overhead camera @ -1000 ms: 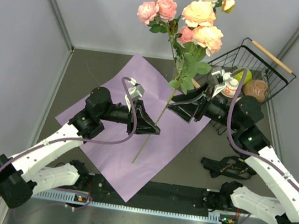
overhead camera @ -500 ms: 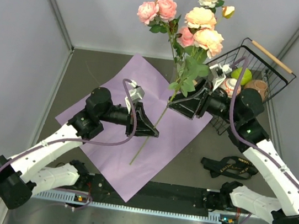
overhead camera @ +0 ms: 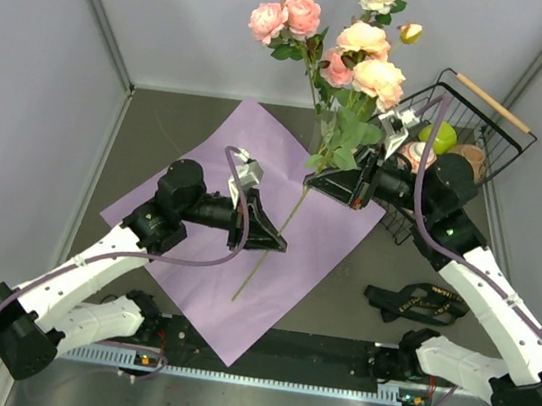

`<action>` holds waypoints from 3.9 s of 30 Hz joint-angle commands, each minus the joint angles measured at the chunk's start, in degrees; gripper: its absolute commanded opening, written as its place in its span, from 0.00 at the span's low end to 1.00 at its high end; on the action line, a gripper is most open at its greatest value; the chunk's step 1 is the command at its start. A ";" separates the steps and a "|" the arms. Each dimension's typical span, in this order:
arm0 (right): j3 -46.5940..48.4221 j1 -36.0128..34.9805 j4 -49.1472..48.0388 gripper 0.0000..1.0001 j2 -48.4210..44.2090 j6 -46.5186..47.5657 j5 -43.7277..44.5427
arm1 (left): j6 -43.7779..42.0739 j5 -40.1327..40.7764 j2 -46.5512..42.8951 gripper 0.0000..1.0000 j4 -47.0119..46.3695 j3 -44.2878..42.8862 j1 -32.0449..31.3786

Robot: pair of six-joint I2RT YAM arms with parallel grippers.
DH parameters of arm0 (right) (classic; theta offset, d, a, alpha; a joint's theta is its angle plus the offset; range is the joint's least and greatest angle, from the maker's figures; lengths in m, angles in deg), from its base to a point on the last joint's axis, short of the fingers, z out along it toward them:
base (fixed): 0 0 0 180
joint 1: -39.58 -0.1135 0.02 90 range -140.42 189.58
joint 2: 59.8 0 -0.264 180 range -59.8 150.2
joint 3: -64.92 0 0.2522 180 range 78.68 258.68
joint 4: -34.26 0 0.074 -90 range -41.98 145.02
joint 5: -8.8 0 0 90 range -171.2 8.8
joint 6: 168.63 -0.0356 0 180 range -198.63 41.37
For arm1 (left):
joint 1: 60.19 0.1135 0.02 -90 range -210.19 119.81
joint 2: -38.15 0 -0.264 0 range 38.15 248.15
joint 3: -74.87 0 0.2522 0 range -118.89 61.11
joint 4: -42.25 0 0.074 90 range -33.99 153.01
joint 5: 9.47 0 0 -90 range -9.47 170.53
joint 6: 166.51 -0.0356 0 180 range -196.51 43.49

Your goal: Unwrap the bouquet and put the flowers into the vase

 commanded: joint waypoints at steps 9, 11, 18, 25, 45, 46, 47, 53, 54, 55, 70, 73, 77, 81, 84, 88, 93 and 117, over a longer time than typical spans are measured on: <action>4.41 0.54 11.47 0.00 -8.97 17.69 24.29 | -11.66 29.54 -6.83 0.69 15.52 -6.02 -0.06; 6.60 0.54 13.86 0.00 -8.98 22.35 31.06 | -10.44 34.12 -9.02 0.69 15.87 -6.19 -0.06; 13.63 0.63 16.68 0.00 -4.43 33.60 49.17 | -8.49 46.89 -13.16 0.72 19.64 -8.13 0.03; 23.03 0.63 14.14 0.00 5.33 41.42 58.41 | -8.41 47.67 -15.35 0.72 21.23 -6.20 0.03; 32.80 0.63 7.19 0.00 14.39 43.37 56.66 | -7.62 47.06 -17.38 0.72 21.85 -3.91 0.03; 33.06 0.63 7.19 0.00 14.92 43.37 56.48 | -7.44 47.15 -17.30 0.73 21.85 -3.91 0.12; 33.33 0.54 7.19 0.00 15.10 43.28 56.31 | -7.35 47.32 -17.21 0.73 21.85 -3.91 0.12; 34.38 0.63 7.37 0.00 16.15 42.41 55.16 | -6.83 47.58 -16.24 0.77 22.46 -4.35 0.12; 34.12 0.63 7.37 0.00 16.15 42.14 54.99 | -6.74 47.67 -16.24 0.77 22.55 -4.35 0.12; 34.03 0.63 7.45 0.00 16.24 42.05 54.99 | -6.74 47.76 -16.15 0.77 22.55 -4.44 0.12; 33.51 0.54 7.02 0.00 18.08 41.09 54.28 | -6.74 47.32 -15.36 0.79 22.64 -5.23 0.12; 33.68 0.54 6.93 0.00 18.70 41.17 54.20 | -6.83 47.41 -15.45 0.79 22.90 -5.14 0.12; 33.68 0.54 6.84 0.00 19.23 41.26 54.02 | -6.83 47.85 -15.62 0.79 23.16 -5.05 0.12; 34.03 0.63 7.10 0.00 19.84 41.52 53.84 | -6.83 48.02 -15.89 0.79 23.25 -4.79 0.12; 34.91 0.54 8.24 0.00 20.46 41.61 53.84 | -6.83 48.03 -15.98 0.79 23.43 -4.70 0.12; 37.90 0.63 12.28 0.00 22.39 42.23 53.93 | -6.74 48.11 -15.98 0.79 23.34 -4.61 0.12; 40.88 0.54 15.70 0.00 23.97 43.02 53.31 | -6.74 47.67 -15.62 0.79 23.34 -4.53 0.12; 53.54 0.63 24.68 0.00 33.73 47.24 50.33 | -7.35 48.20 -15.80 0.79 23.69 -4.26 0.12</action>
